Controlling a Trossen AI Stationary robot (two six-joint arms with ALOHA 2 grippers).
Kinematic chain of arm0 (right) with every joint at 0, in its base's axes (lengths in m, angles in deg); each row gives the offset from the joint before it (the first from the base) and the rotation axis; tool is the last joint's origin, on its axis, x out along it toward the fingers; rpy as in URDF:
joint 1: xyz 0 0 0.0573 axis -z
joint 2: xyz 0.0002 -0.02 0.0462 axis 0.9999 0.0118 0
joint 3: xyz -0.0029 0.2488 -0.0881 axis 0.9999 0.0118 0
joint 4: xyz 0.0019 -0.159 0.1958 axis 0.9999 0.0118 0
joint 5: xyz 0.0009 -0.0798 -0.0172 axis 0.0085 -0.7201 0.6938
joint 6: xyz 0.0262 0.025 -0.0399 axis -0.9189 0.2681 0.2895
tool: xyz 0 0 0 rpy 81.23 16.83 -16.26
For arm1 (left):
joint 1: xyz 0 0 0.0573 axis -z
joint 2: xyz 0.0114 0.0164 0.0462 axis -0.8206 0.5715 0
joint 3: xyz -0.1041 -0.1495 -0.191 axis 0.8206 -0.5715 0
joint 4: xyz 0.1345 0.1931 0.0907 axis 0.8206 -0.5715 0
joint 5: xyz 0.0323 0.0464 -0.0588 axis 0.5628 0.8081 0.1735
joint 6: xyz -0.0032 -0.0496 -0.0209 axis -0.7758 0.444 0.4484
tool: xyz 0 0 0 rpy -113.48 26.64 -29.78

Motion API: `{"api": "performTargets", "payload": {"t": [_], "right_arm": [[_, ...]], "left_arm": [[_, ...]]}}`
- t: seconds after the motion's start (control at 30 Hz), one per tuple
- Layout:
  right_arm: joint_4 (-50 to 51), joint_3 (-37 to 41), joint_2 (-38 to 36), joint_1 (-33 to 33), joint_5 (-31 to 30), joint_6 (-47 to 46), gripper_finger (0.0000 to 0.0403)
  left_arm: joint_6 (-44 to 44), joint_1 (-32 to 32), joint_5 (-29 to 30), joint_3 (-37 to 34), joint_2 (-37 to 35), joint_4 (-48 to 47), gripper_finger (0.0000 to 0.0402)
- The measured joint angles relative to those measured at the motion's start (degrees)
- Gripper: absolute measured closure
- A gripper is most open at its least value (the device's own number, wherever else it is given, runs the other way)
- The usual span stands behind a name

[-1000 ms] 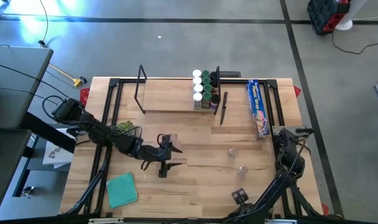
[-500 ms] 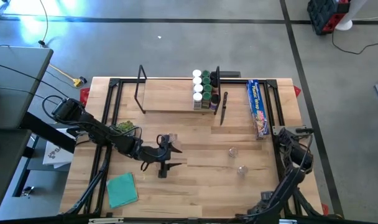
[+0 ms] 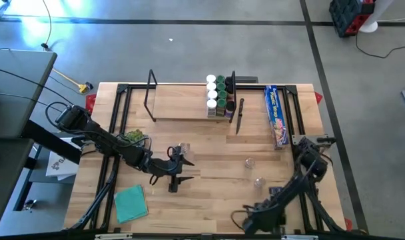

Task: Shelf spices
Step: Adjust the black seasoning bottles on the shelf

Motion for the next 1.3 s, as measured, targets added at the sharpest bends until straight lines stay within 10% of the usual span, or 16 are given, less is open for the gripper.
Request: {"api": "performTargets", "payload": {"t": [0.43,0.63,0.93,1.3], "right_arm": [[-0.81,-13.42,-6.02,5.16,-23.56,11.63,0.0216],[-12.24,-13.40,-5.90,3.15,-17.30,-10.39,0.0170],[-37.52,-7.80,-2.33,-4.85,-29.72,-50.94,0.0115],[-25.38,-7.99,-0.48,1.35,-36.40,-37.22,0.0114]], "left_arm": [[1.01,0.00,0.13,0.00,0.02,-0.20,0.0163],[0.90,0.26,-4.40,0.00,0.02,1.00,0.0163],[-1.12,1.92,-6.23,0.00,0.04,1.70,0.0163],[0.72,2.27,-5.10,0.00,0.37,2.80,0.0163]]}}
